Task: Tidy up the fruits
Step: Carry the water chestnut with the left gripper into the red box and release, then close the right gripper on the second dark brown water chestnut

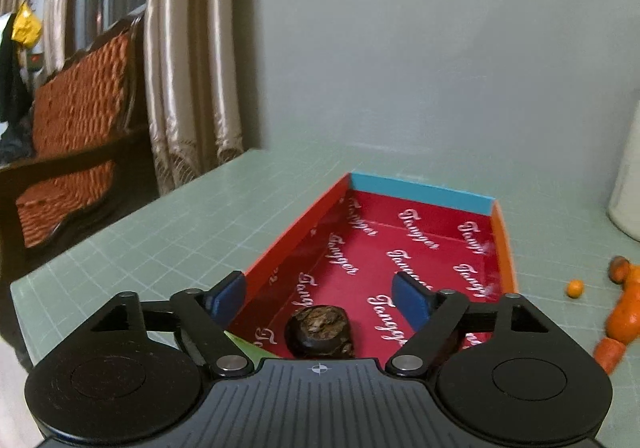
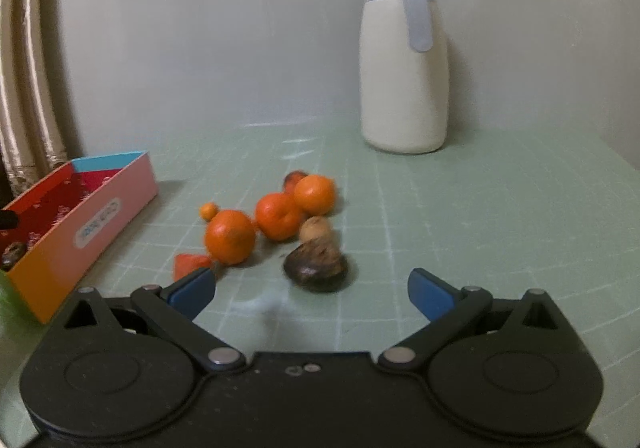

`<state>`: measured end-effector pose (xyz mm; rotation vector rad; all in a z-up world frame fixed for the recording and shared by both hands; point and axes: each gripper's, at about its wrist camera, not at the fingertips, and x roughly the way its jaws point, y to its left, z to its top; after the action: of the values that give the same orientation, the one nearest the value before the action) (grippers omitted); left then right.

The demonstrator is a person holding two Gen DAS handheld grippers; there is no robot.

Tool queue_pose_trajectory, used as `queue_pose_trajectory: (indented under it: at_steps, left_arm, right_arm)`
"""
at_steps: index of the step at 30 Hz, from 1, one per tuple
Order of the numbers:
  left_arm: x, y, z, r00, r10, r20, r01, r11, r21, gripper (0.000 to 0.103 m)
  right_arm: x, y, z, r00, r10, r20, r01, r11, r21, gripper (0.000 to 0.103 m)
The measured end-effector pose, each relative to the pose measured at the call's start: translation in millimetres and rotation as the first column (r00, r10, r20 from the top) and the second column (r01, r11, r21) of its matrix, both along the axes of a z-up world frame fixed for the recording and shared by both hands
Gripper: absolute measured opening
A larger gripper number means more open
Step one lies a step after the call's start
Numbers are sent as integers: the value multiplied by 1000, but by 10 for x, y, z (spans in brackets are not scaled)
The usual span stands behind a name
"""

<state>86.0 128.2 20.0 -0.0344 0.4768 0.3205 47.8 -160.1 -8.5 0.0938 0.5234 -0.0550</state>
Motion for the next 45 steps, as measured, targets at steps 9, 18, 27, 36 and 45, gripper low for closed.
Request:
queue_pose_trajectory:
  at_steps: [9,18,27,36,45]
  left_arm:
    - [-331,96,27,1000,-7,-5,7,1000,-30,94]
    - [-557,63,-21,1000,-11,-4,11,1000,29,103]
    - [-606,29,-57,1000,-23,-12,24,999,48,103]
    - [-611,-15,-84,1000,-18,-18,19,998,56,103]
    - [-614,-66,-111,1000,-15,-25,16,998,60,103]
  right_arm:
    - [145,-131,-16,999,-36,-15,37,999,36,103]
    - [275,-236,-80,998,-37,-56,42,996,82,103]
    - [383,-153,-125,996,-27,-84,30,999,40,103]
    - [478,-204,-178,989,-51,-142,56,998,37,103]
    - [532,-71,-199,987,-26,-156,18,998,-53,82]
